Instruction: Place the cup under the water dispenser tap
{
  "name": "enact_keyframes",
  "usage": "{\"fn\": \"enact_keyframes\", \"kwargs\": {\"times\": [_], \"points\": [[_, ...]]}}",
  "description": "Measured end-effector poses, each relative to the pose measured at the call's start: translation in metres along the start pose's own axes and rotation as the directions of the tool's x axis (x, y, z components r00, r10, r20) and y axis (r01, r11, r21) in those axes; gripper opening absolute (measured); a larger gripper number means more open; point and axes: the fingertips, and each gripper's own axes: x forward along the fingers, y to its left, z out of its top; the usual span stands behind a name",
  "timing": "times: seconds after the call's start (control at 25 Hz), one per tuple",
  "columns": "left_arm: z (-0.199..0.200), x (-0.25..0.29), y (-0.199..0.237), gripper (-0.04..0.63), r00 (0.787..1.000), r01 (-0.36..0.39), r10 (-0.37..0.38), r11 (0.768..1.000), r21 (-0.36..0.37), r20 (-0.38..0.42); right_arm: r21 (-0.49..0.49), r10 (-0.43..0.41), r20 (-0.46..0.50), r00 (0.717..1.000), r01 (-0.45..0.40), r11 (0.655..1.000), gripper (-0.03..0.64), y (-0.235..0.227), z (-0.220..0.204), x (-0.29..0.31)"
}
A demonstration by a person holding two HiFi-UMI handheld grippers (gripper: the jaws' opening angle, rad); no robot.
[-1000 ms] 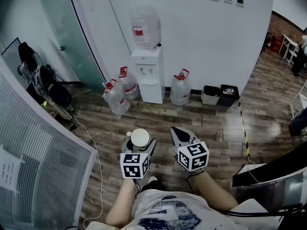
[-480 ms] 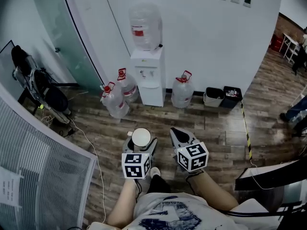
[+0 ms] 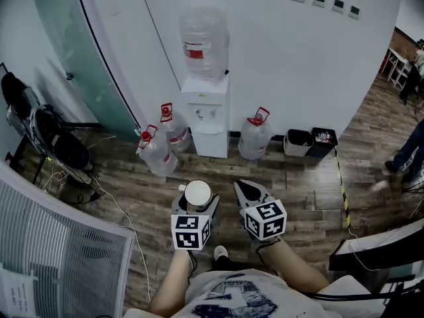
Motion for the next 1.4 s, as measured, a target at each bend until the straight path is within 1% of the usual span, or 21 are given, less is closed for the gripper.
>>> {"fn": "enact_keyframes", "kwargs": {"times": [0.2,0.4,0.68,0.84,1.04,1.2,1.4], "points": [[0.018,0.032,0.045,0.430,1.000,0.023,-0.023,0.999,0.024,-0.011,-0.005,-0.019,-0.002,1.000,0.019,1.000,0.020,-0.005,0.018,0.058],[0.028,0.061,0.082,0.430,0.999,0.040,-0.039,0.999,0.029,-0.029,0.001,-0.045,-0.005,0.999,0.045,0.999,0.020,-0.013,0.029,0.102],[0.037,0.113,0.099,0.430,0.996,0.066,-0.064,0.997,0.026,-0.062,0.003,-0.068,-0.029,0.997,0.068,0.998,0.020,-0.046,0.031,0.141],[0.038,0.148,0.101,0.430,0.994,0.079,-0.077,0.996,0.028,-0.081,0.008,-0.062,-0.041,0.997,0.062,0.998,0.020,-0.069,0.027,0.165],[0.043,0.202,0.116,0.430,0.992,0.075,-0.071,0.996,0.037,-0.100,0.026,-0.039,-0.048,0.998,0.040,0.999,0.020,-0.103,0.023,0.212],[0.049,0.259,0.137,0.430,0.990,0.075,-0.071,0.997,0.032,-0.120,0.032,-0.031,-0.060,0.998,0.033,0.999,0.020,-0.139,0.023,0.264],[0.048,0.340,0.168,0.429,0.986,0.066,-0.061,0.998,0.022,-0.153,0.064,-0.054,-0.067,0.996,0.058,0.996,0.020,-0.194,0.013,0.328]]}}
